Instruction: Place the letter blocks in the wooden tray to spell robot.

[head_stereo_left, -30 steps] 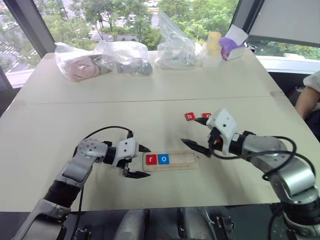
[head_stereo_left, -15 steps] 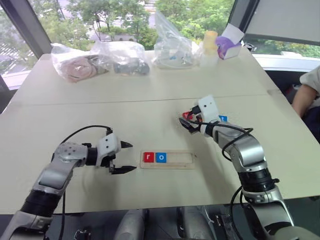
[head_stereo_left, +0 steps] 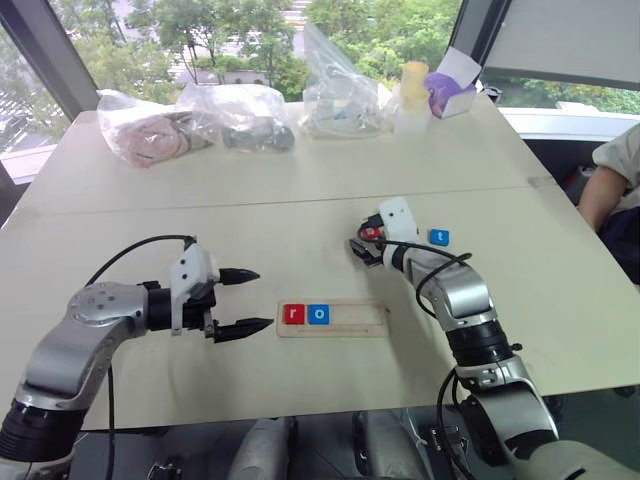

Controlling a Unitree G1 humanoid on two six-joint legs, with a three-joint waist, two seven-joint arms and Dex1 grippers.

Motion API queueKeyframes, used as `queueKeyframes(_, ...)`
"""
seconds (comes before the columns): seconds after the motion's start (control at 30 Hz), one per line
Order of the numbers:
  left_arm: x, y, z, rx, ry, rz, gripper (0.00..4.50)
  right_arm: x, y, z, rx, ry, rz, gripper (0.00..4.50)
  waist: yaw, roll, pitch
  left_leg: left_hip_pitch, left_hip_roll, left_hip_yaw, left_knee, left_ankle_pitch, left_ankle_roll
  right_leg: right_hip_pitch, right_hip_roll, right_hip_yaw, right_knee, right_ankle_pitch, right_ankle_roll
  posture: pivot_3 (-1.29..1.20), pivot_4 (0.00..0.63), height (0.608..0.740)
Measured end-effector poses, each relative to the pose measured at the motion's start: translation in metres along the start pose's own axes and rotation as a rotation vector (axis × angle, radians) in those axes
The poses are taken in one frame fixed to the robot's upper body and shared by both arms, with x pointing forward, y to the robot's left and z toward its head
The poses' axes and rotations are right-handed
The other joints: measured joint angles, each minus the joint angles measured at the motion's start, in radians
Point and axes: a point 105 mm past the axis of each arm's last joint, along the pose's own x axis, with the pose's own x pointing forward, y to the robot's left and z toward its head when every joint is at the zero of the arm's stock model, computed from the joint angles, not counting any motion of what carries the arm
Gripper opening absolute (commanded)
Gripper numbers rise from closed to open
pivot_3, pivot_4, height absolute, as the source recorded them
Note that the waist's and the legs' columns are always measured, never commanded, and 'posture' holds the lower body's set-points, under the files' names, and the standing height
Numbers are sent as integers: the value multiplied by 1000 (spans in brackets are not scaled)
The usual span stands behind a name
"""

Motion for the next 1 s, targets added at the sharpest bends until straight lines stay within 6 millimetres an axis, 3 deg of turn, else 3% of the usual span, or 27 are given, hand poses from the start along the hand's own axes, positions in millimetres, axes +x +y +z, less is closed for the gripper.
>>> queueKeyframes(0.1,1,2,5,1,-9,12,4500,4,2,2,20,1,-4,3708,-1,0,0,1,0,0,0,0,0,0,0,0,0,0,0,0,150,740)
queueKeyframes(0.27,1,3,10,2,-24,4,4500,4,-1,4,7,6,-30,1155,0,0,0,1,0,1,0,0,0,0,0,1,0,0,0,0,150,740)
queueKeyframes(0.37,2,1,10,-14,-29,-10,4500,-3,-4,5,-6,18,-49,1164,0,0,0,0,0,1,0,0,0,0,0,1,0,0,0,0,150,740)
queueKeyframes(0.53,4,-5,16,1,-44,-48,4500,-44,-14,17,-64,-13,-70,1164,7,1,0,-1,0,0,0,0,0,0,0,0,-1,0,0,0,150,740)
queueKeyframes(0.63,5,-7,16,4,-46,-80,4500,-92,-9,2,-33,57,-29,1164,9,1,0,-2,0,-1,0,0,0,0,-1,-1,-1,-1,0,0,150,740)
queueKeyframes(0.7,7,-9,18,4,-50,-104,4500,-113,-4,-6,-11,107,-18,1164,4,1,0,-1,0,0,0,0,0,0,0,0,-1,-1,0,0,150,740)
queueKeyframes(0.87,16,-10,23,12,-79,-146,4500,-140,-1,-36,36,186,-30,1164,7,1,0,1,1,0,0,0,0,2,0,-1,-1,-1,-1,0,150,740)
queueKeyframes(1.0,20,-6,19,4,-80,-148,4500,-144,-2,-56,84,243,-48,1164,3,1,0,1,0,1,1,0,1,2,-1,0,-1,-1,0,0,150,740)
